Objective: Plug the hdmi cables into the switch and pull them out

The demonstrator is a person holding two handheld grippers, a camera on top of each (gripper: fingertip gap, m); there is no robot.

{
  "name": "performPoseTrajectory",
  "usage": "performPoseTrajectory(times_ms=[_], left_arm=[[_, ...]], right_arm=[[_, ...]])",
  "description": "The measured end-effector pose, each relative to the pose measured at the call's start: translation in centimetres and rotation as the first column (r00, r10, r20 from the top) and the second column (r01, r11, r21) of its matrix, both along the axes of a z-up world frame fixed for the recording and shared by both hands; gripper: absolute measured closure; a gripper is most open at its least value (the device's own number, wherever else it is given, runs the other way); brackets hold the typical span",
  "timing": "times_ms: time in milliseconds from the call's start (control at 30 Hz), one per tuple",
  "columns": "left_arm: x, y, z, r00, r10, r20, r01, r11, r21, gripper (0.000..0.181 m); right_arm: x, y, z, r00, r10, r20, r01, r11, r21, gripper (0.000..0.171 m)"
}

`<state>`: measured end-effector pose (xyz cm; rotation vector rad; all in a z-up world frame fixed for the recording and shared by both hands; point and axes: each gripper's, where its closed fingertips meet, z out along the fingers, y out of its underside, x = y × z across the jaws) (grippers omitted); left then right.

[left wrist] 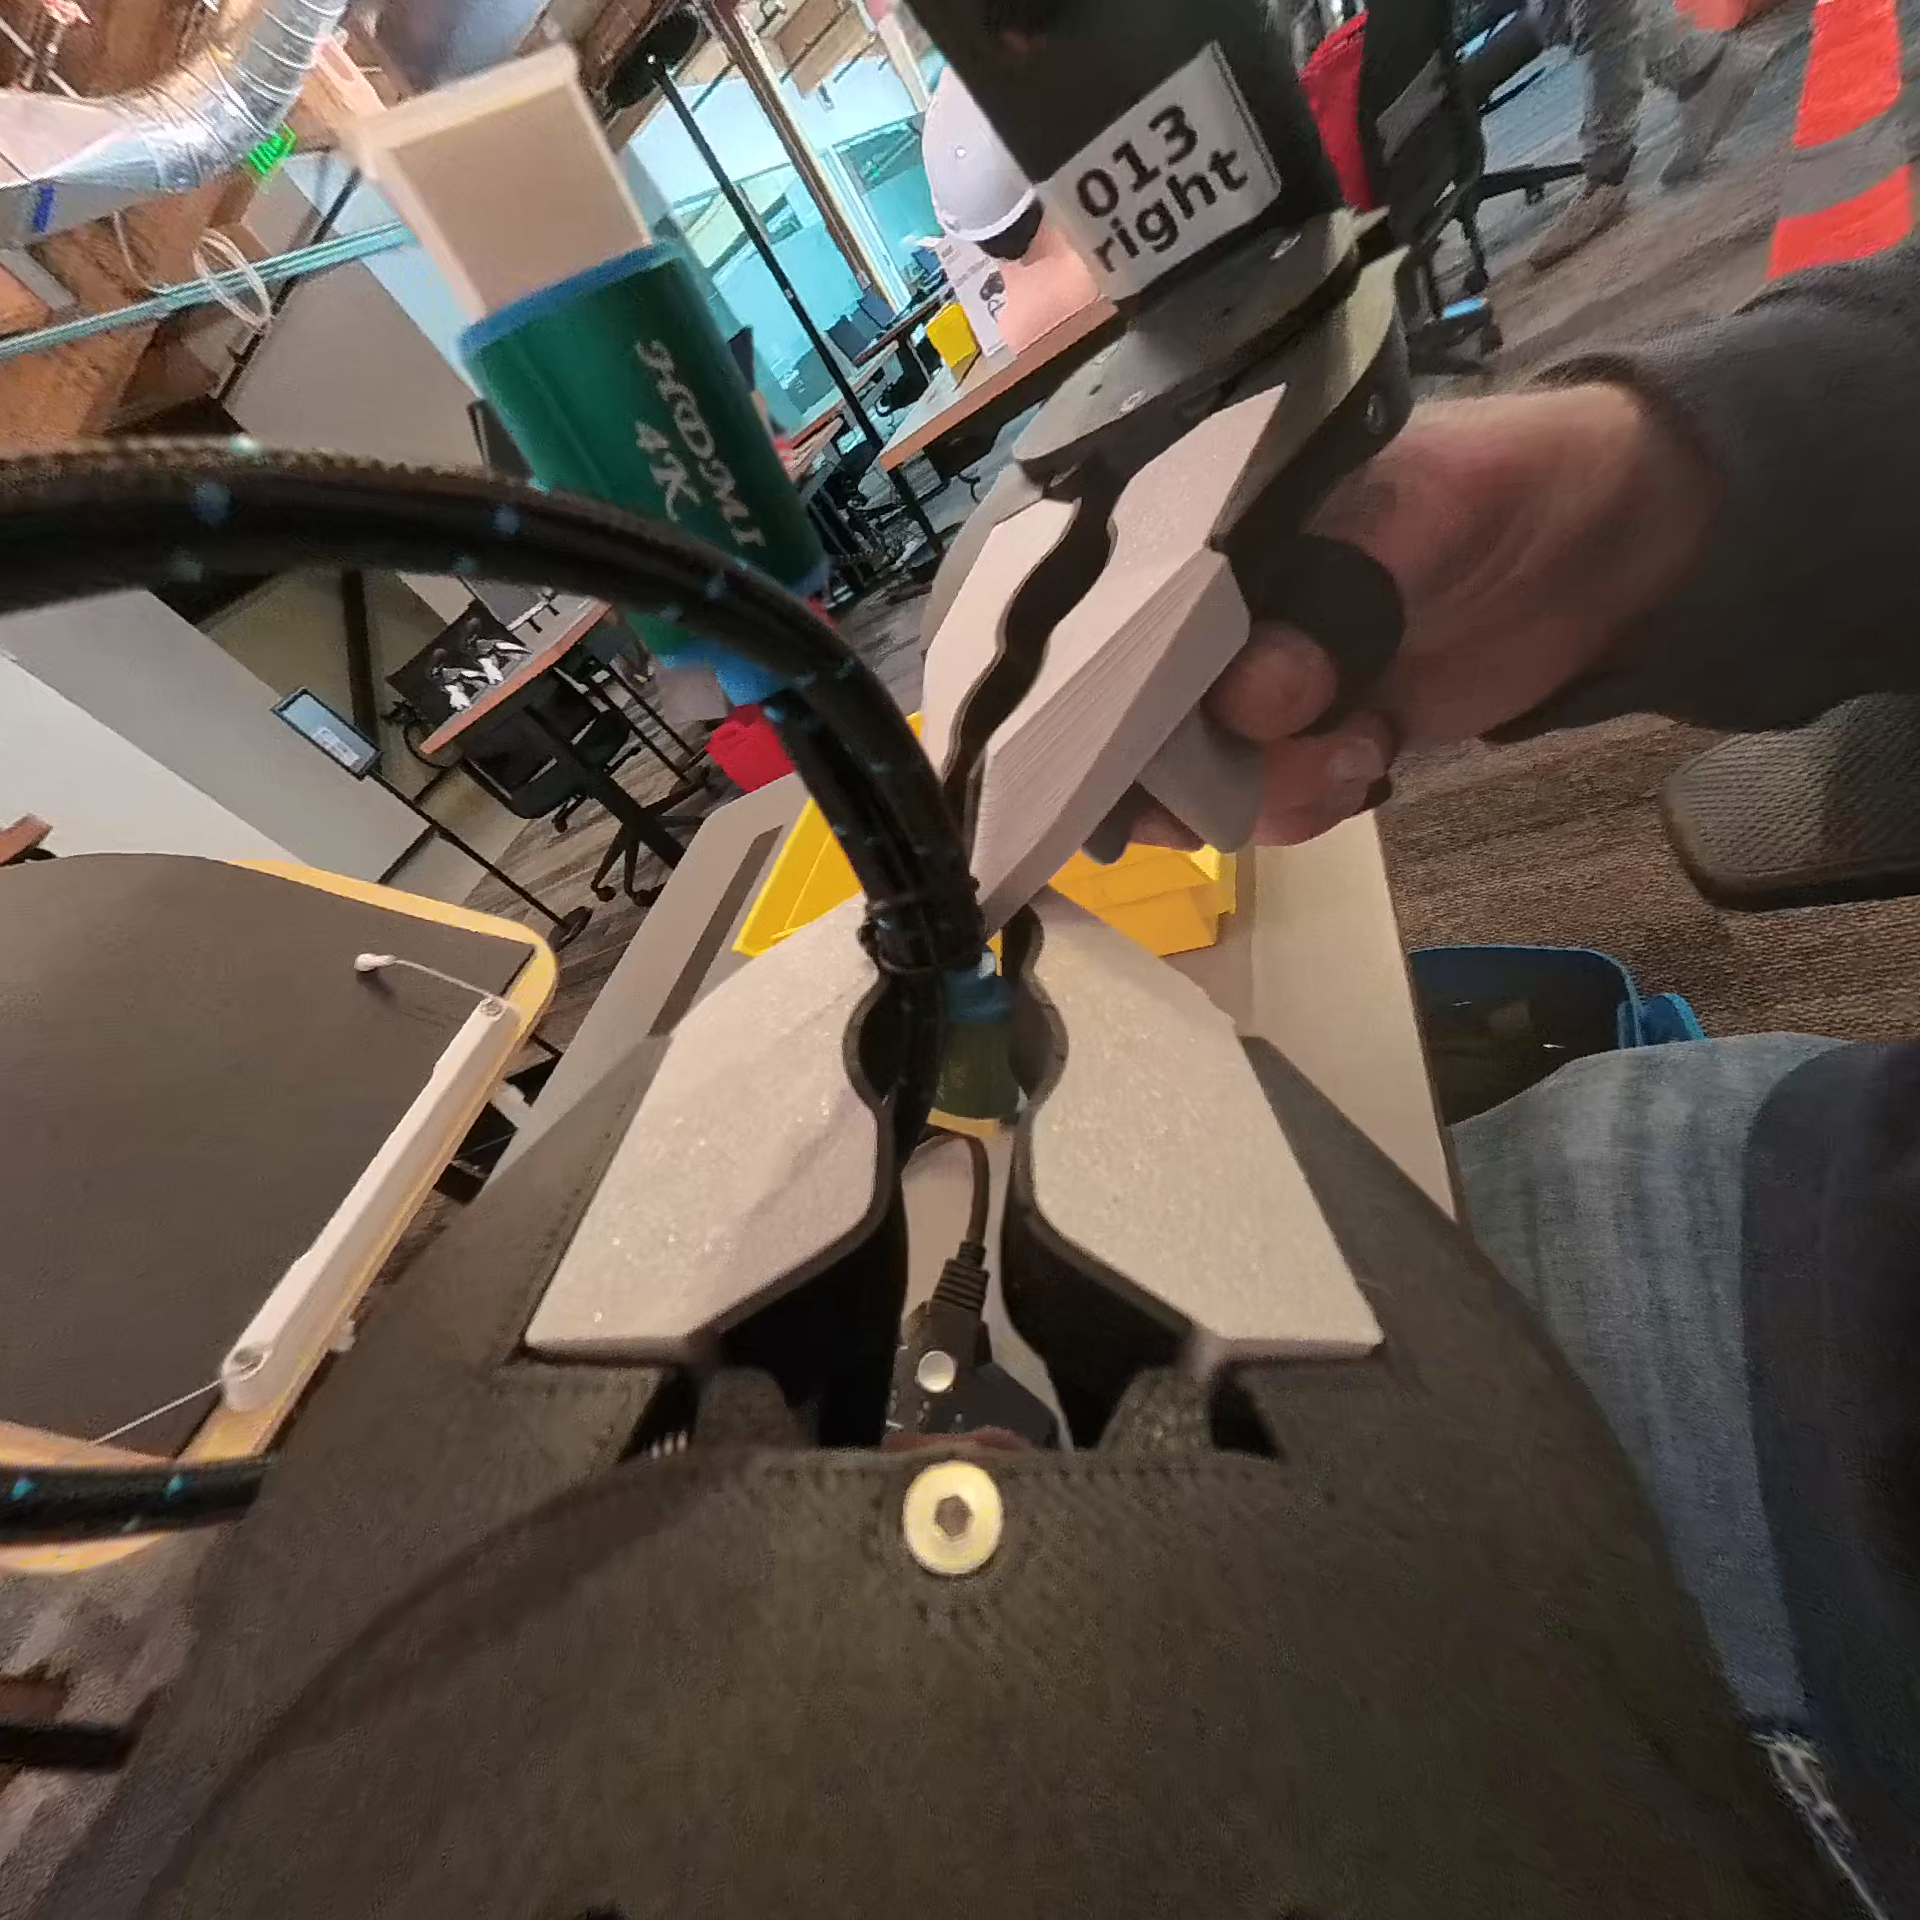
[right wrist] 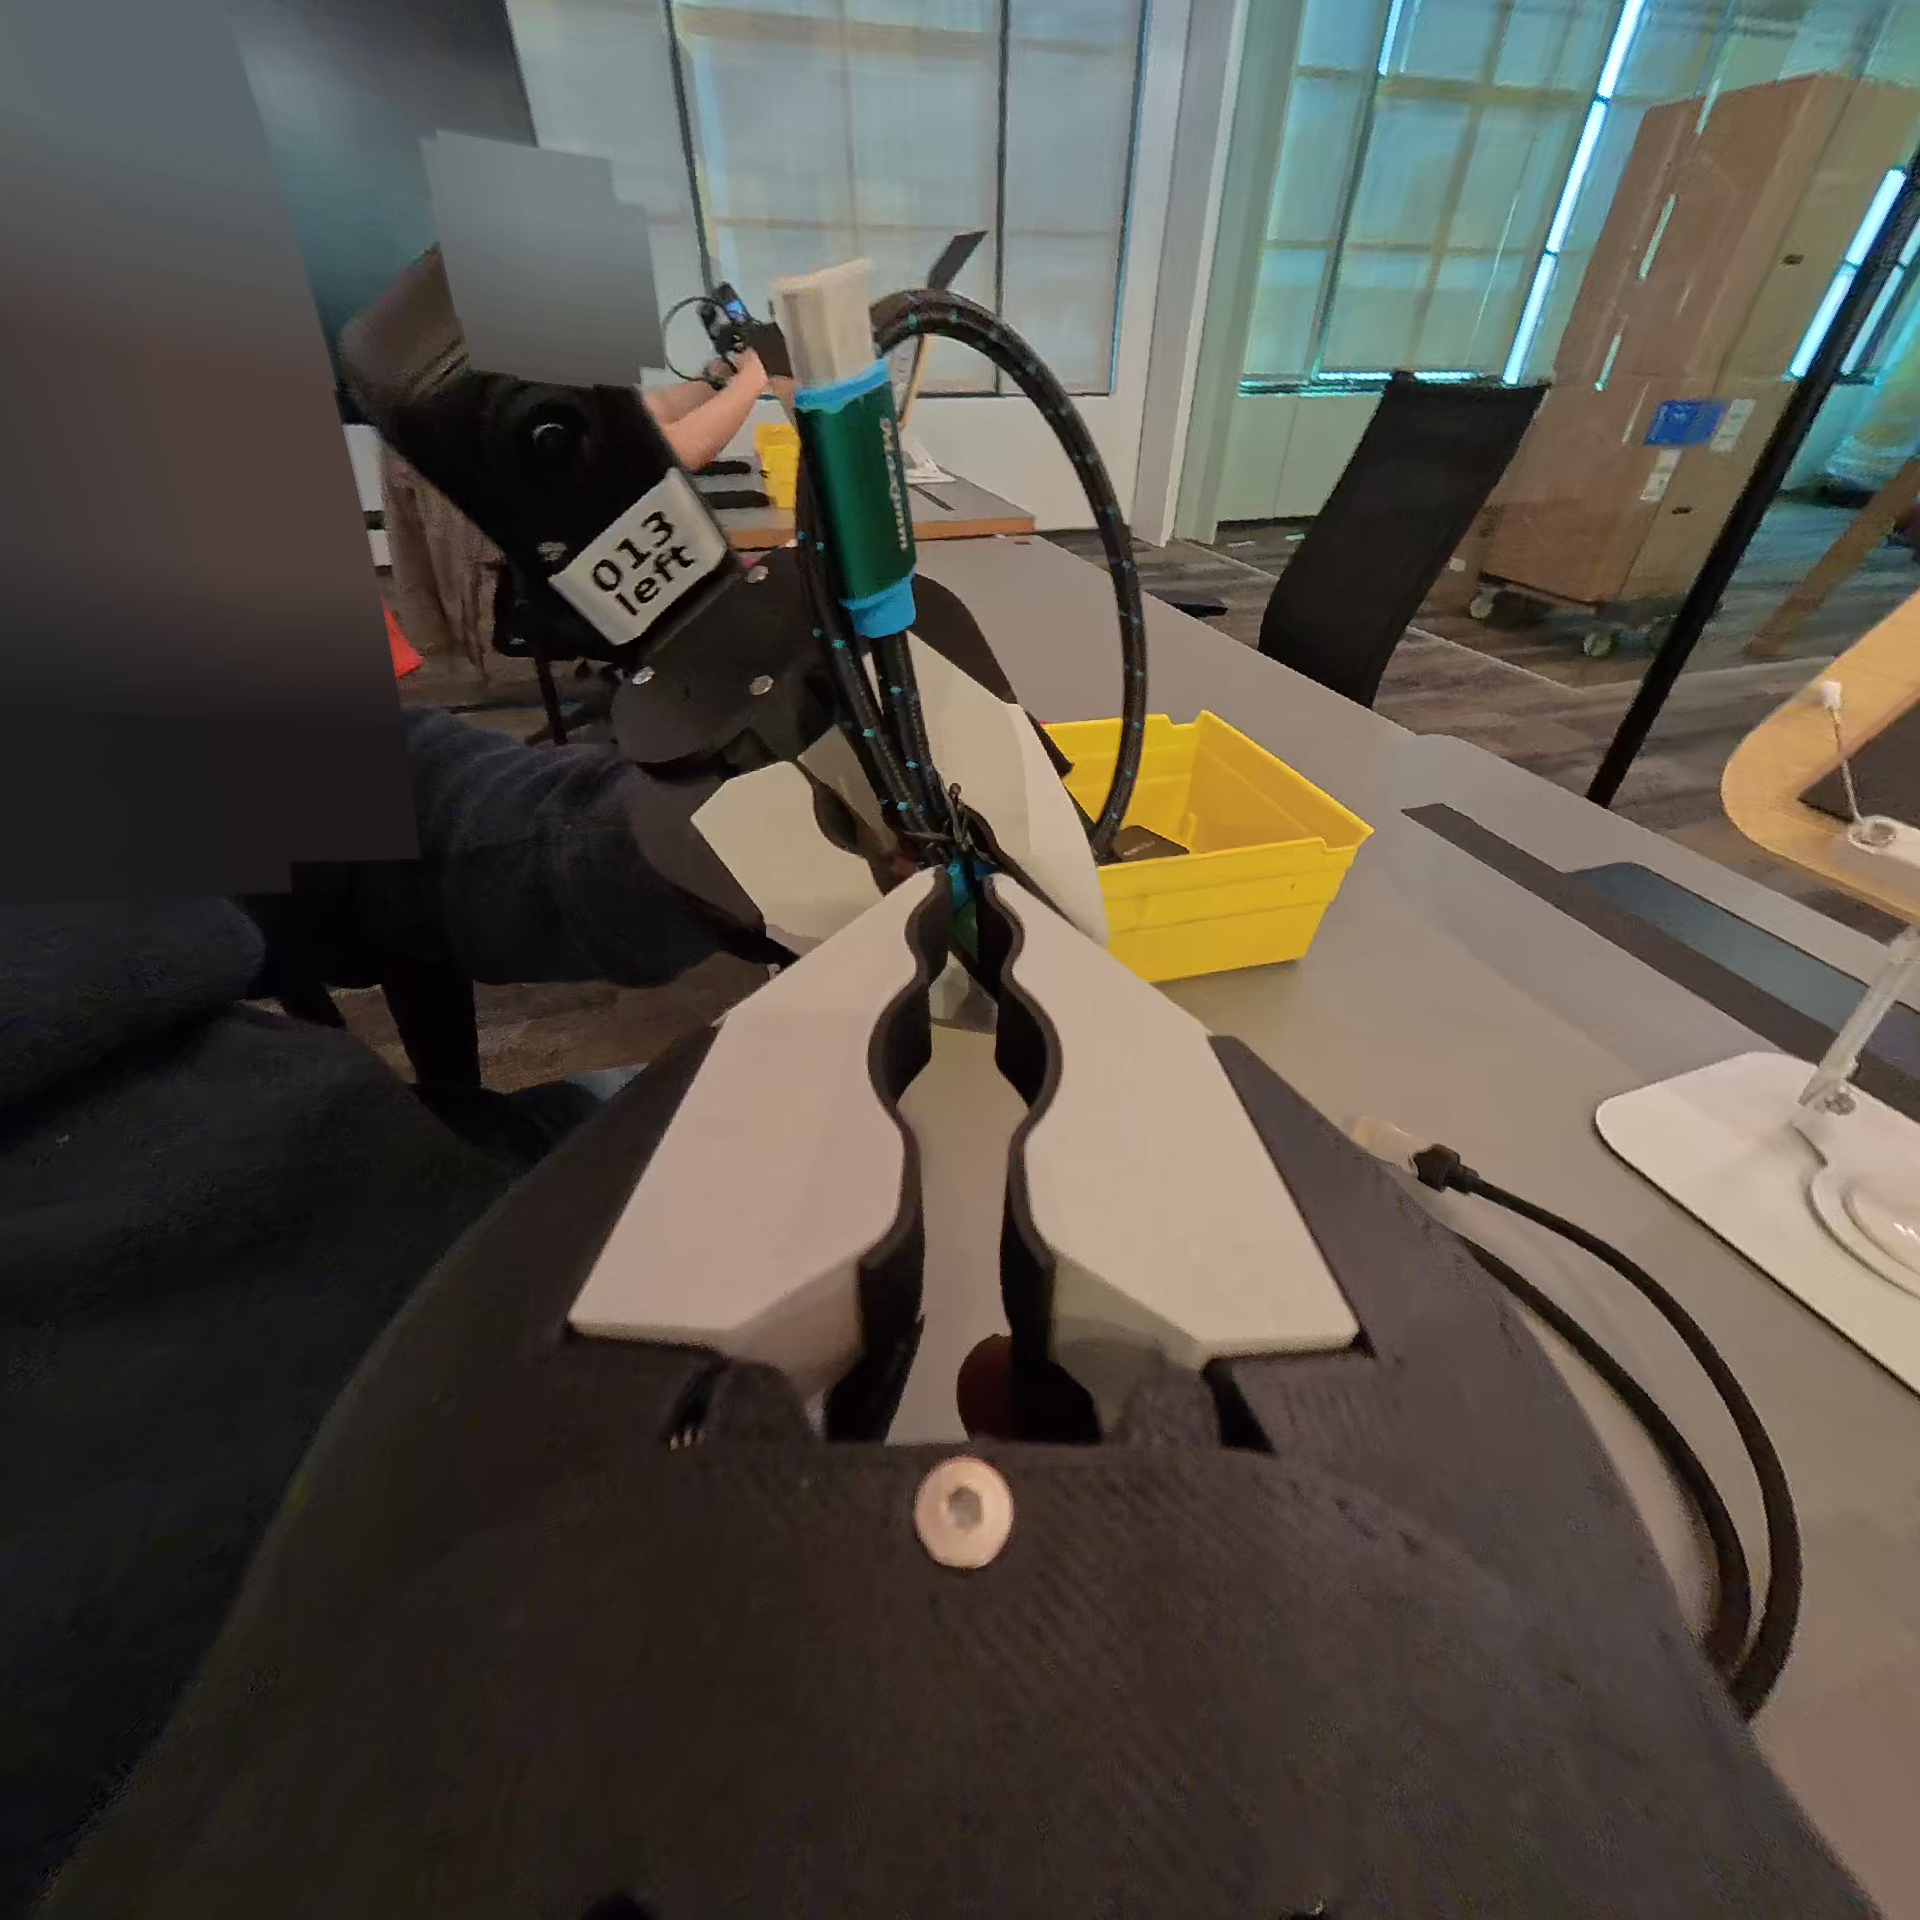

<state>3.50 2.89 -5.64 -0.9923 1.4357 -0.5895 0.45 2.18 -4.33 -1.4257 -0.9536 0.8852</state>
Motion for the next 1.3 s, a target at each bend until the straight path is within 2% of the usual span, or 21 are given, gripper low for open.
performPoseTrajectory(times_ms=[267,567,733,967,1133,1300], left_arm=[[-0.2,-1.1,0.1,0.994,-0.113,-0.003,0.112,0.99,-0.086,0.165],[-0.2,-1.5,0.3,0.987,-0.16,0.022,0.162,0.977,-0.141,0.164],[-0.2,-1.5,0.3,0.988,-0.155,0.01,0.155,0.98,-0.127,0.165],[-0.3,-1.5,0.6,0.987,-0.155,0.032,0.157,0.98,-0.125,0.164],[-0.3,-1.4,0.4,0.989,-0.148,0.029,0.15,0.981,-0.123,0.164],[-0.2,-1.5,0.4,0.99,-0.139,0.008,0.139,0.986,-0.092,0.165]], right_arm=[[-0.4,-0.9,0.2,0.983,0.157,-0.098,-0.16,0.987,-0.031,0.17],[-0.5,-1.1,0.7,0.985,0.157,-0.075,-0.152,0.986,0.063,0.171],[-0.8,-2.2,1.3,0.97,0.221,-0.098,-0.215,0.974,0.072,0.171],[-0.1,-2.0,1.0,0.986,0.153,-0.06,-0.149,0.987,0.057,0.171],[-0.2,-2.0,0.3,0.993,0.113,0.016,-0.114,0.992,0.049,0.157],[-0.5,-1.8,0.2,0.994,0.103,0.039,-0.104,0.995,0.014,0.157]])
